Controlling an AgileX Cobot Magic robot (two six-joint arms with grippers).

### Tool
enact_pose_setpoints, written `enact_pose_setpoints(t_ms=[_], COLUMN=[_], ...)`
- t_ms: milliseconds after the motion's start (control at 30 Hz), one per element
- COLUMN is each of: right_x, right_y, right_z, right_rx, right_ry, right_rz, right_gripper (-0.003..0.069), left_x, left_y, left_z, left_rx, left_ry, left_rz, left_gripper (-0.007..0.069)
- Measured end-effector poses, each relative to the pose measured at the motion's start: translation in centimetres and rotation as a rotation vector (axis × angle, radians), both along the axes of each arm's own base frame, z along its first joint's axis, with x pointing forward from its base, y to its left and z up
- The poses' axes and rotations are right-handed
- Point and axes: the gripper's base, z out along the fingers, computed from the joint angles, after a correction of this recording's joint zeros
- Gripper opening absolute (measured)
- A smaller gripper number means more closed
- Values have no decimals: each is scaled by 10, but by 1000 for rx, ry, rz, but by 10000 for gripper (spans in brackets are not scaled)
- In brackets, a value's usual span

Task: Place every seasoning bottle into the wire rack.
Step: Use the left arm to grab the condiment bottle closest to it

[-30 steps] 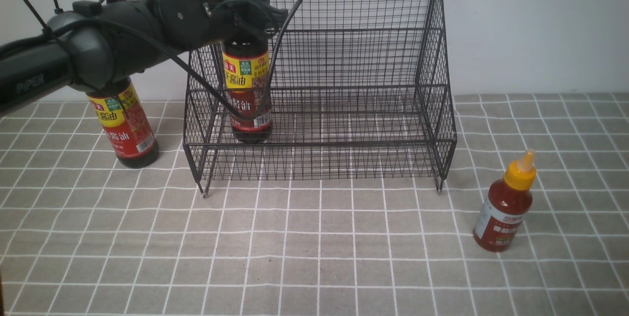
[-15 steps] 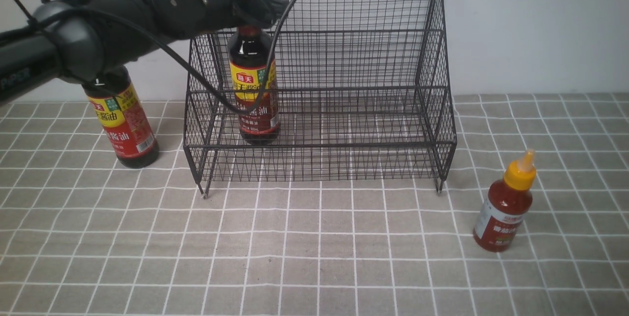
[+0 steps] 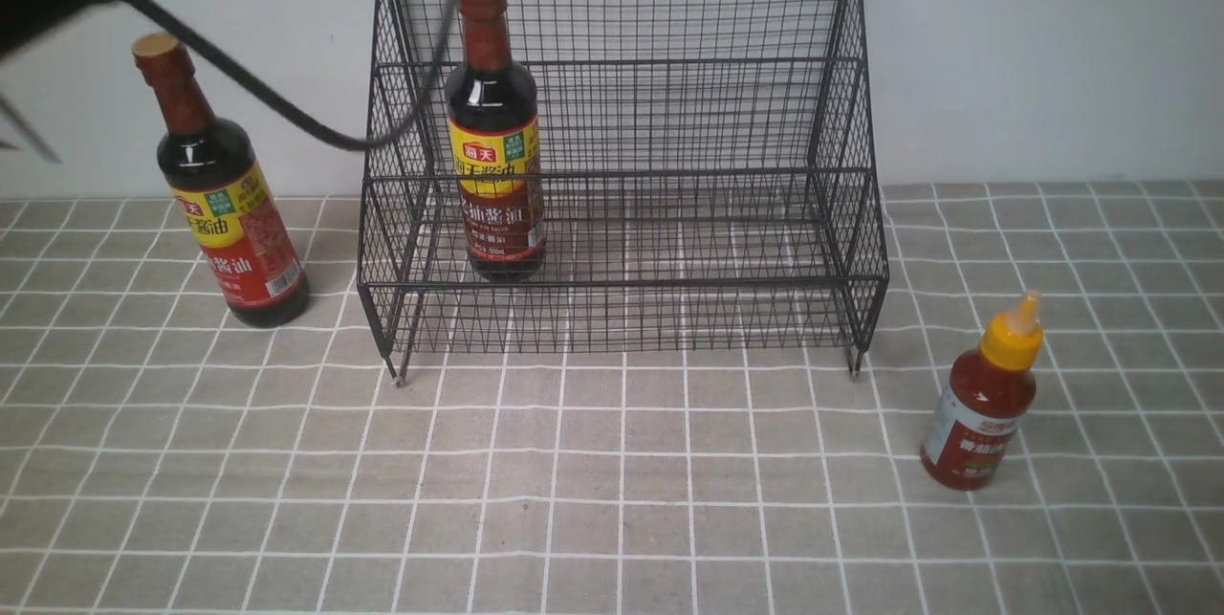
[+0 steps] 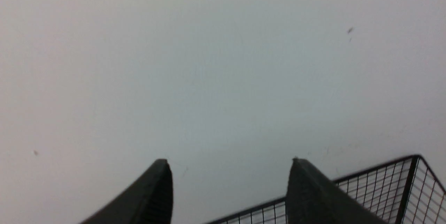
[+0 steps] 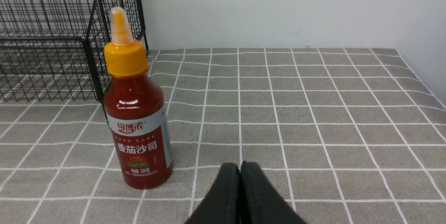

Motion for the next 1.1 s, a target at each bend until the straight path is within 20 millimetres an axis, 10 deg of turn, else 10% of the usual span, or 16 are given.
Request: enact_pose_setpoints(t_ms=[200, 633, 1100], right_x=[0, 0, 0], right_y=[0, 0, 0], right_z=[0, 0, 0], right_rx=[3, 4, 4], right_ry=[0, 0, 0], right_rz=[-1, -1, -1], right_gripper=[-15, -15, -15], left_x=[-38, -73, -45], left_y=[35, 166, 147], left_z=[42, 0, -20], left_rx=[41, -95, -58], left_ry=[-46, 500, 277], left_rz=[21, 258, 151], left_gripper=[26, -7, 27])
